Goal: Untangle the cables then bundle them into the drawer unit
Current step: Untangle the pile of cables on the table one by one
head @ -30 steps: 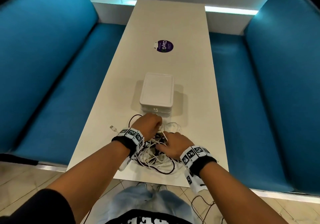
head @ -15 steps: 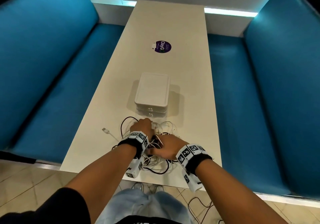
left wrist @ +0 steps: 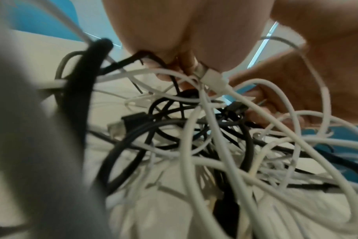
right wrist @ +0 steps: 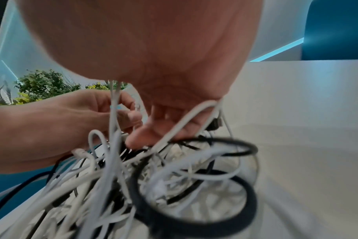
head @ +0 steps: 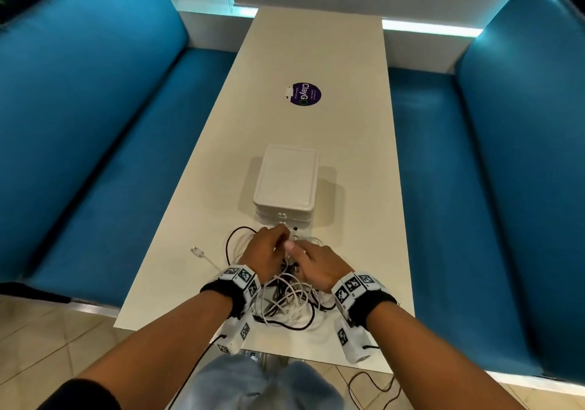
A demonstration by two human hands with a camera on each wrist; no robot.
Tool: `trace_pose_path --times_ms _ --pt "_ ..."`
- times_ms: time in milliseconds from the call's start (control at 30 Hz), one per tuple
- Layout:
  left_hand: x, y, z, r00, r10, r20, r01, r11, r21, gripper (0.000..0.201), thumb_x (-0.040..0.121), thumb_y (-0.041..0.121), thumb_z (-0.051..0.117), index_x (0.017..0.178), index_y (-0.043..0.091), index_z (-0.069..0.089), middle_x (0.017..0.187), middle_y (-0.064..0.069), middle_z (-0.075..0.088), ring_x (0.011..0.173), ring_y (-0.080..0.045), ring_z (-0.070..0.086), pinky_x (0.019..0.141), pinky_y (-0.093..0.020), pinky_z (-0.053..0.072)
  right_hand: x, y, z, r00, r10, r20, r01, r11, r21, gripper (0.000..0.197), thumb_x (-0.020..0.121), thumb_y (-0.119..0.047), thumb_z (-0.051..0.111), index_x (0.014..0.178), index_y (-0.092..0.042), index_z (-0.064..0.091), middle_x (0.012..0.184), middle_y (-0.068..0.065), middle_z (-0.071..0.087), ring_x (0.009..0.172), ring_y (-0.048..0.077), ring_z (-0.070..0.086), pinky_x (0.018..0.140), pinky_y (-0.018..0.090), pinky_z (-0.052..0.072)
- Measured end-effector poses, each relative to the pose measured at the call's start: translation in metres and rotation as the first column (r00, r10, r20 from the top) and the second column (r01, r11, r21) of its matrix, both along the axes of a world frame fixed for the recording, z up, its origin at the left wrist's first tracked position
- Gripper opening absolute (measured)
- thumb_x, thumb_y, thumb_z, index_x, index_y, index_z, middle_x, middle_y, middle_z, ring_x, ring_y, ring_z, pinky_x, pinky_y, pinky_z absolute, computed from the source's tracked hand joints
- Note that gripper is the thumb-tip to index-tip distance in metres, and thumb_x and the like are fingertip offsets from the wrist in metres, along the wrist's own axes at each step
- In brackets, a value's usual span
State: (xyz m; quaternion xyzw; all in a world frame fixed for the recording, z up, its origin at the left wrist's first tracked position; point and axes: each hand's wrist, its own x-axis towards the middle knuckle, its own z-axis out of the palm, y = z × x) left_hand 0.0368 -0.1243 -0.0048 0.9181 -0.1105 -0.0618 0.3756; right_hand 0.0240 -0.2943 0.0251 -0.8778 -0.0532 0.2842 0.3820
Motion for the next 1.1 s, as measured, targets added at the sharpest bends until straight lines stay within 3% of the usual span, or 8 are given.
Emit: trace_pose_path --times_ms 133,233,400,533,700,800,933,1100 --pt "0.001 -0.006 0.002 0.997 -0.056 0.043 0.056 0.998 0.018 0.007 0.100 0.025 0.050 0.099 0.020 0.055 0.075 -0.001 0.062 0.068 -0.020 0.053 0.061 -0.038 0.042 0.008 0.000 -0.001 0.984 -0.122 0.132 0.122 0.992 0.013 0.041 0.100 -0.052 0.024 0.115 -0.030 0.055 0.095 0.004 0.070 0.088 0.022 0.064 0.083 0.039 0.051" --pt "-0.002 -0.007 0.003 0.994 -0.094 0.056 0.093 0.995 0.024 0.009 0.101 0.025 0.049 0.107 0.022 0.057 0.078 -0.001 0.066 0.068 -0.018 0.054 0.060 -0.034 0.036 0.012 -0.001 0.000 0.976 -0.151 0.158 0.144 0.988 0.059 0.032 0.103 -0.035 0.036 0.110 -0.019 0.063 0.104 0.007 0.067 0.097 0.022 0.061 0.087 0.037 0.047" --pt "-0.004 -0.006 -0.002 0.990 -0.119 0.080 0.115 0.992 0.054 0.018 0.102 0.035 0.042 0.104 0.023 0.056 0.074 0.001 0.066 0.069 -0.023 0.058 0.062 -0.035 0.035 0.015 -0.005 -0.010 0.967 -0.186 0.175 0.176 0.982 0.072 0.027 0.097 -0.039 0.052 0.100 -0.021 0.071 0.103 -0.001 0.069 0.098 0.015 0.060 0.087 0.031 0.046" --pt "-0.007 -0.008 -0.002 0.978 -0.136 0.158 0.083 0.951 0.299 0.020 0.097 0.042 0.045 0.102 0.024 0.051 0.090 0.002 0.068 0.087 -0.025 0.059 0.078 -0.037 0.032 0.017 -0.002 -0.010 0.936 -0.116 0.333 0.127 0.992 -0.012 0.028 0.093 -0.039 0.054 0.089 -0.018 0.073 0.092 0.000 0.068 0.087 0.018 0.062 0.082 0.038 0.051" --pt "-0.009 -0.011 0.008 0.979 -0.124 0.165 0.014 0.836 0.548 0.017 0.098 0.033 0.046 0.103 0.020 0.055 0.105 -0.004 0.066 0.105 -0.030 0.055 0.088 -0.043 0.034 0.017 -0.007 0.010 0.826 -0.183 0.533 0.280 0.954 -0.106 0.031 0.097 -0.037 0.049 0.107 -0.015 0.069 0.110 0.009 0.065 0.103 0.029 0.060 0.088 0.037 0.049" --pt "-0.019 -0.005 0.006 0.983 -0.099 0.153 0.000 0.841 0.541 0.015 0.100 0.031 0.045 0.106 0.021 0.054 0.110 -0.003 0.062 0.108 -0.030 0.054 0.088 -0.044 0.035 0.004 -0.027 0.020 0.809 -0.251 0.531 0.399 0.899 -0.183 0.033 0.099 -0.037 0.044 0.106 -0.012 0.065 0.113 0.013 0.062 0.105 0.035 0.058 0.084 0.039 0.049" --pt "-0.028 -0.014 0.017 0.957 -0.199 0.209 0.090 0.895 0.436 0.022 0.095 0.007 0.047 0.111 0.021 0.055 0.112 -0.004 0.064 0.104 -0.029 0.057 0.085 -0.036 0.035 -0.021 -0.048 0.022 0.754 -0.315 0.576 0.507 0.837 -0.206 0.032 0.102 -0.033 0.038 0.113 -0.012 0.059 0.114 0.013 0.056 0.100 0.036 0.058 0.081 0.041 0.049" --pt "-0.036 -0.036 0.029 0.902 -0.340 0.264 0.190 0.865 0.464 0.045 0.088 0.000 0.055 0.127 0.022 0.056 0.105 -0.009 0.070 0.097 -0.030 0.066 0.088 -0.041 0.050 -0.041 -0.016 0.034 0.757 -0.177 0.629 0.256 0.966 -0.036 0.020 0.102 -0.028 0.042 0.107 -0.014 0.054 0.097 0.012 0.064 0.086 0.031 0.060 0.074 0.039 0.049"
